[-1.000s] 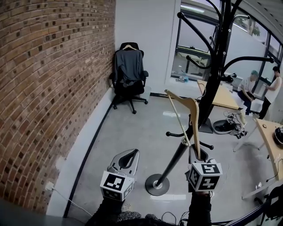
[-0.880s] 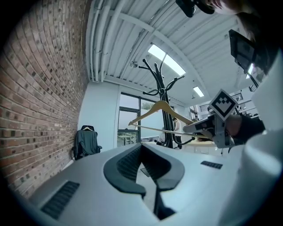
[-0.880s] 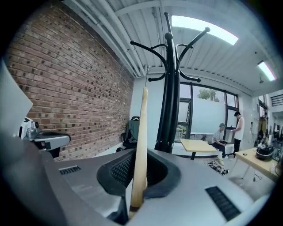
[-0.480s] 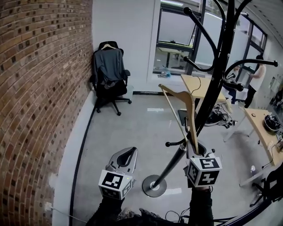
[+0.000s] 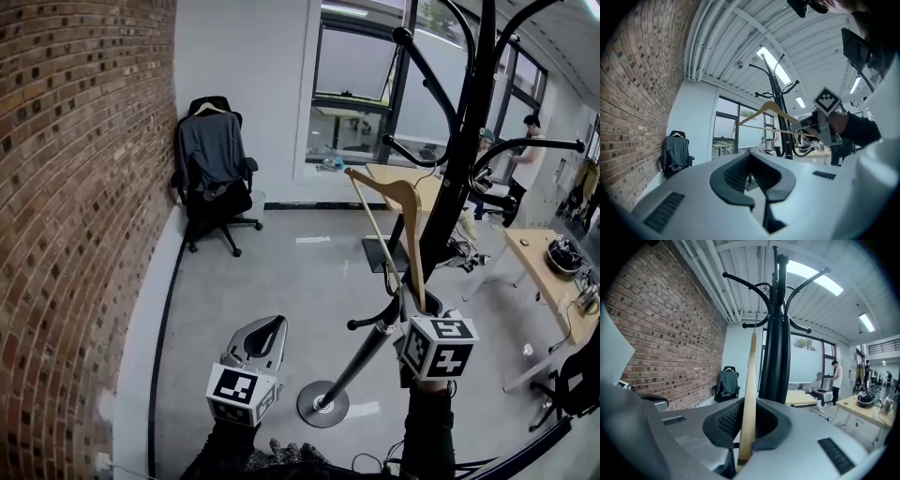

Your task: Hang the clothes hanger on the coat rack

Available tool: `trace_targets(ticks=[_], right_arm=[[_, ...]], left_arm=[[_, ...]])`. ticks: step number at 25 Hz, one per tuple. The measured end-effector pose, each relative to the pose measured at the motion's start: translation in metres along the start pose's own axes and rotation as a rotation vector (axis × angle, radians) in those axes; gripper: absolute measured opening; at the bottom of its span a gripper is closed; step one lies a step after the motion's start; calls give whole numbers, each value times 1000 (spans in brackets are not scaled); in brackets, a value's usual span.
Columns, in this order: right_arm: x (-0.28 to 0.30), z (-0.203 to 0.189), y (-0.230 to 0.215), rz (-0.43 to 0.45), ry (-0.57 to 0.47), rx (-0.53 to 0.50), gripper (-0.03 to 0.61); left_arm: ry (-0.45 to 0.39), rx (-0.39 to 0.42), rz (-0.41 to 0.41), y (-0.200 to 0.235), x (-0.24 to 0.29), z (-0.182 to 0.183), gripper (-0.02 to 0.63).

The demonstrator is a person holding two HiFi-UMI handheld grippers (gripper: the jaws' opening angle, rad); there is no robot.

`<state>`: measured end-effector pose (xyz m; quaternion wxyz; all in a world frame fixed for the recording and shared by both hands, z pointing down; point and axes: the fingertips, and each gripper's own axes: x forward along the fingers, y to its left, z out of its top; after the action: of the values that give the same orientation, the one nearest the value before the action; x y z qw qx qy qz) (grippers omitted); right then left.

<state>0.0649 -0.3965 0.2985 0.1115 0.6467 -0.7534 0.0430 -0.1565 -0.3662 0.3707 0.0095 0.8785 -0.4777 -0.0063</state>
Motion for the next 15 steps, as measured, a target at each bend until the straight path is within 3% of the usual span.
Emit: trace_targets(ticks=[15], right_arm=[[19, -14, -5, -23, 40, 38, 34]], left_arm=[[24, -13, -10, 5, 0, -6, 8]])
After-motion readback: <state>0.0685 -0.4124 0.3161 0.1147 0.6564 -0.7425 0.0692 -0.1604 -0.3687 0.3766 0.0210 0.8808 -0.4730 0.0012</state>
